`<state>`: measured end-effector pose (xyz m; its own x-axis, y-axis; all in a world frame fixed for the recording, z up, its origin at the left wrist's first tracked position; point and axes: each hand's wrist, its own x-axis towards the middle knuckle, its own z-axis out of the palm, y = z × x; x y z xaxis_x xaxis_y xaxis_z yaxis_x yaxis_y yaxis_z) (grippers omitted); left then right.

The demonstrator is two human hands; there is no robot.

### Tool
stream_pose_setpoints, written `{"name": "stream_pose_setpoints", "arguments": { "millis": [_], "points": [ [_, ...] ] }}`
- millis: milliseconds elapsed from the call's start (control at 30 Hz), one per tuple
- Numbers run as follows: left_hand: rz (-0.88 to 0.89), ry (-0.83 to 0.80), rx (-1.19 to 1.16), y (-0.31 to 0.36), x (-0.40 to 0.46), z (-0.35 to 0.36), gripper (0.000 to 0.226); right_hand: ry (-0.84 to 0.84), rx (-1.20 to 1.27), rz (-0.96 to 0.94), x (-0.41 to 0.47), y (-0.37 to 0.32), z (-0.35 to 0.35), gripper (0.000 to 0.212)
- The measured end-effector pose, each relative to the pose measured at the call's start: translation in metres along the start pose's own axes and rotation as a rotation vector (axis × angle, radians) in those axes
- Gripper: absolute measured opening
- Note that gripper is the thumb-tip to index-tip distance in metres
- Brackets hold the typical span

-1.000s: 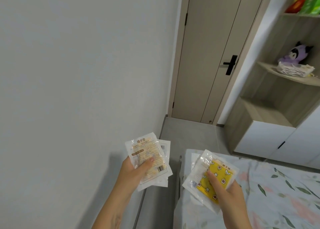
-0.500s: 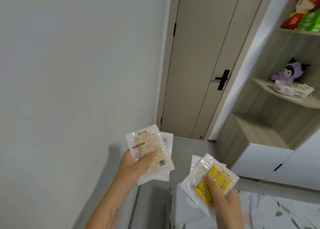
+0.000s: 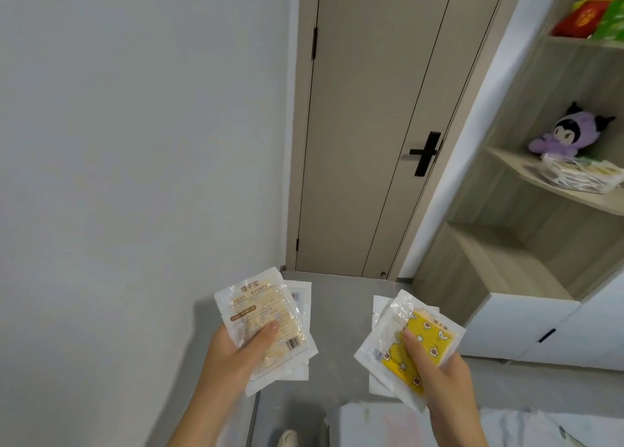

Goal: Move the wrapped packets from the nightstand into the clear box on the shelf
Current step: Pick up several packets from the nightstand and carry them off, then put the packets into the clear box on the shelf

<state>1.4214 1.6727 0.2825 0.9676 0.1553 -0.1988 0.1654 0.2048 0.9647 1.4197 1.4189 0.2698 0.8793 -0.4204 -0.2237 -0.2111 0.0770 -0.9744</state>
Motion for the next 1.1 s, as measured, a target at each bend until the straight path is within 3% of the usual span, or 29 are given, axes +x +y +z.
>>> {"name": "stream_pose_setpoints", "arguments": {
  "millis": [200, 433, 633, 733, 1100],
  "points": [
    [-0.037, 0.048, 0.005, -0.001, 0.155, 0.035, 0.02, 0.001, -0.024, 0.031, 0.146, -0.017, 0.076, 0.012],
    [-0.053, -0.077, 0.022, 0.04, 0.313, 0.124, 0.019, 0.046, -0.019, -0.027, 0.286, -0.079, 0.102, 0.016],
    [-0.067, -0.212, 0.025, 0.053, 0.4, 0.201, 0.029, 0.137, 0.01, -0.061, 0.372, -0.109, 0.083, 0.014],
    [-0.073, -0.319, 0.033, 0.06, 0.434, 0.247, 0.023, 0.193, 0.035, -0.053, 0.408, -0.125, 0.068, 0.021],
    [-0.061, -0.66, 0.08, 0.07, 0.596, 0.441, 0.015, 0.456, 0.119, -0.142, 0.566, -0.178, 0.021, 0.01]
  ]
}}
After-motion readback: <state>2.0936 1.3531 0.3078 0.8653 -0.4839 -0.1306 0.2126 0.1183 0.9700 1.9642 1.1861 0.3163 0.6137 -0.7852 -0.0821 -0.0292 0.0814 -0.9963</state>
